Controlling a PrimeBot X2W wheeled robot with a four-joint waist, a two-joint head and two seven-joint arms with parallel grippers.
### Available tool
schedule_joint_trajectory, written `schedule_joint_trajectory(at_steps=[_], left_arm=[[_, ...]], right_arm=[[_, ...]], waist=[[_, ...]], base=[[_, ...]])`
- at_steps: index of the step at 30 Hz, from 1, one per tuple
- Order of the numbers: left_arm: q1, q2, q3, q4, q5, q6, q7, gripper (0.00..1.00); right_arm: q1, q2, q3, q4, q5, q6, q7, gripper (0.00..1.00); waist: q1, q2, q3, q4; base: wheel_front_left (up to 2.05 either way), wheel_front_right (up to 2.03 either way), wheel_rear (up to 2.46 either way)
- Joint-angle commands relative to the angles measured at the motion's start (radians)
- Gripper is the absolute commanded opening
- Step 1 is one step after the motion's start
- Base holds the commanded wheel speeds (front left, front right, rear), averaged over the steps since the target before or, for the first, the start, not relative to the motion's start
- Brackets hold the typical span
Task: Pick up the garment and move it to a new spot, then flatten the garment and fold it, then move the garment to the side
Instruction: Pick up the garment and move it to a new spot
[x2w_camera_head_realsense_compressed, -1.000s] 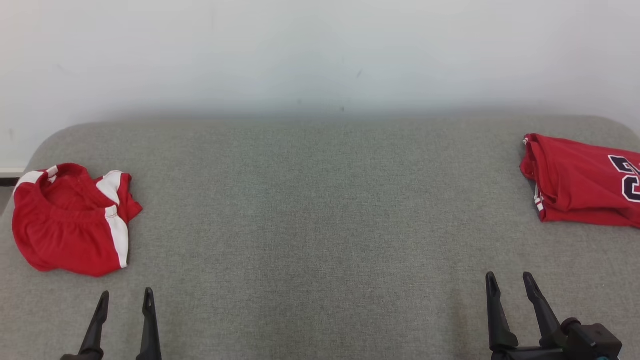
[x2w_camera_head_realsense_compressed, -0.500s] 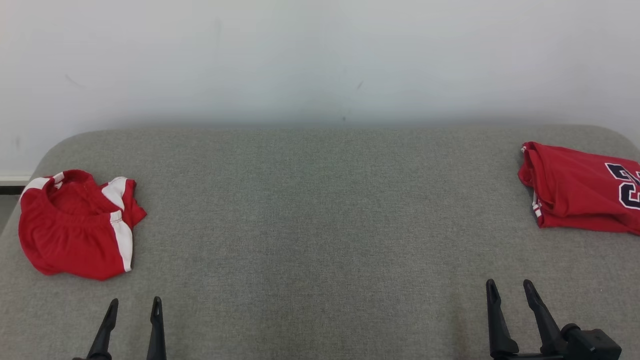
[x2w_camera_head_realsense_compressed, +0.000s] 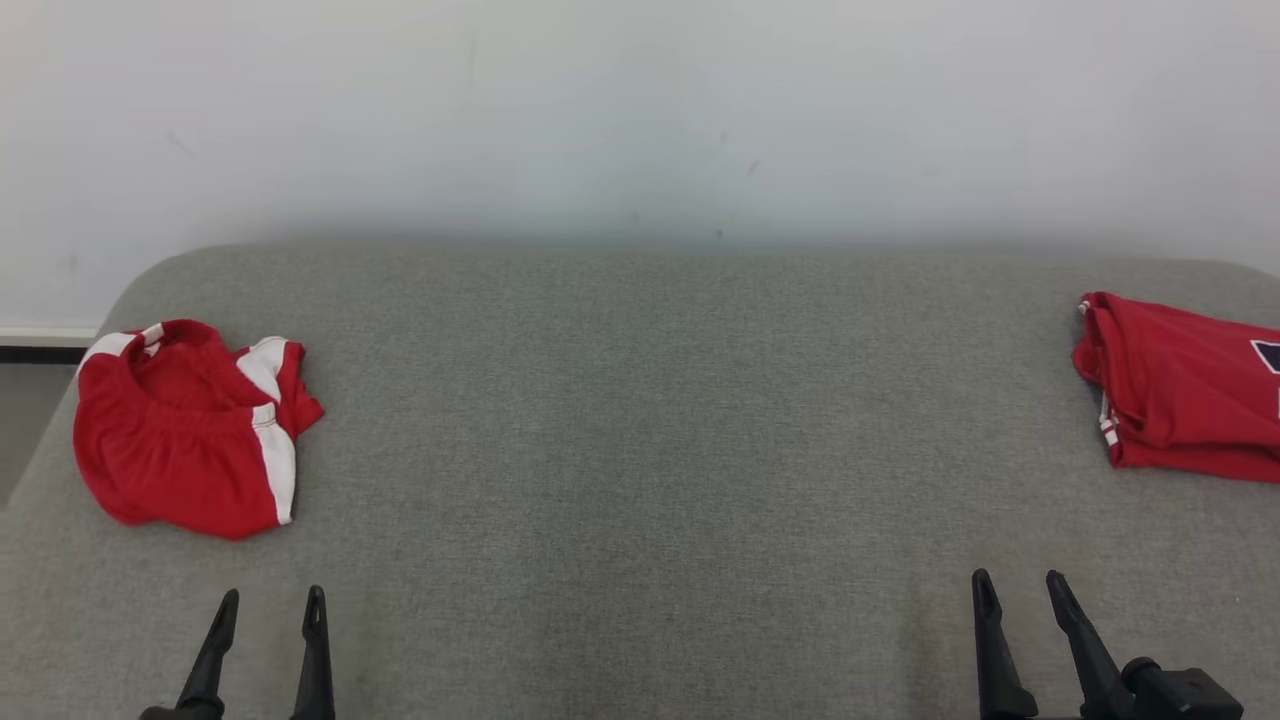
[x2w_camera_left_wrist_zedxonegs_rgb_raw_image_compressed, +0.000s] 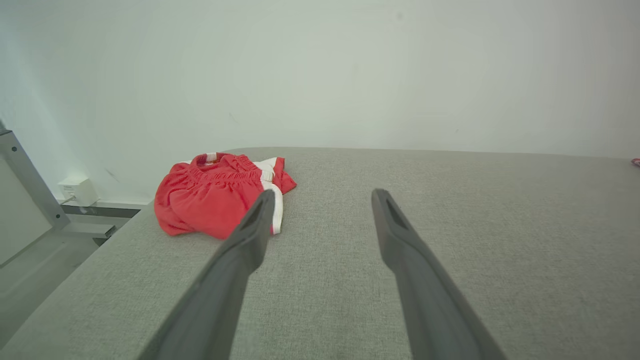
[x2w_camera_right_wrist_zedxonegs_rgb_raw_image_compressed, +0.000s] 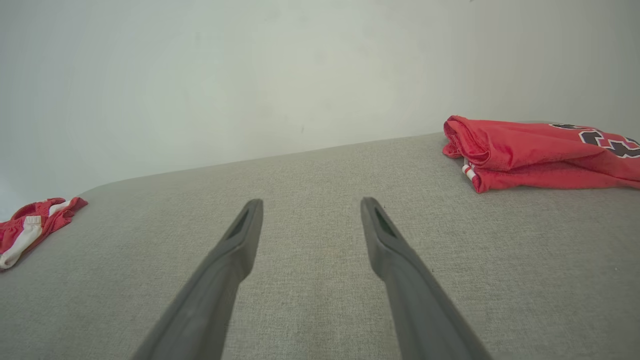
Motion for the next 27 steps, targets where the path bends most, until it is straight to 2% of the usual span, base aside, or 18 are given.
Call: schedule_joint_trajectory(at_steps=[1, 10, 11, 20, 27], left_arm=[[-0.011, 0.003, -0.001, 0.001, -0.007, -0.001, -0.003, 1.00], [-0.024, 0.013, 0.001, 0.003, -0.016, 0.010, -0.003, 1.00], [-0.024, 0.013, 0.001, 0.003, -0.016, 0.010, -0.003, 1.00], [-0.036, 0.017, 0.009, 0.008, -0.030, 0.024, -0.003, 1.00], [-0.027, 0.011, 0.020, 0.006, -0.042, 0.035, -0.003, 1.00]], right_arm=[[0.003, 0.002, -0.002, -0.001, 0.007, 0.000, -0.001, 1.00], [-0.004, 0.002, -0.006, 0.005, 0.020, 0.000, -0.010, 1.00], [-0.004, 0.002, -0.006, 0.005, 0.020, 0.000, -0.010, 1.00], [-0.020, 0.002, 0.007, 0.017, 0.022, 0.000, -0.014, 1.00], [-0.035, 0.002, 0.016, 0.020, 0.013, 0.000, -0.009, 1.00]], waist=[[0.0000, 0.0000, 0.008, 0.033], [0.0000, 0.0000, 0.038, 0.187], [0.0000, 0.0000, 0.038, 0.187], [0.0000, 0.0000, 0.058, 0.356], [0.0000, 0.0000, 0.066, 0.452]], base=[[0.00, 0.00, 0.00], [0.00, 0.00, 0.00], [0.00, 0.00, 0.00], [0.00, 0.00, 0.00], [0.00, 0.00, 0.00]])
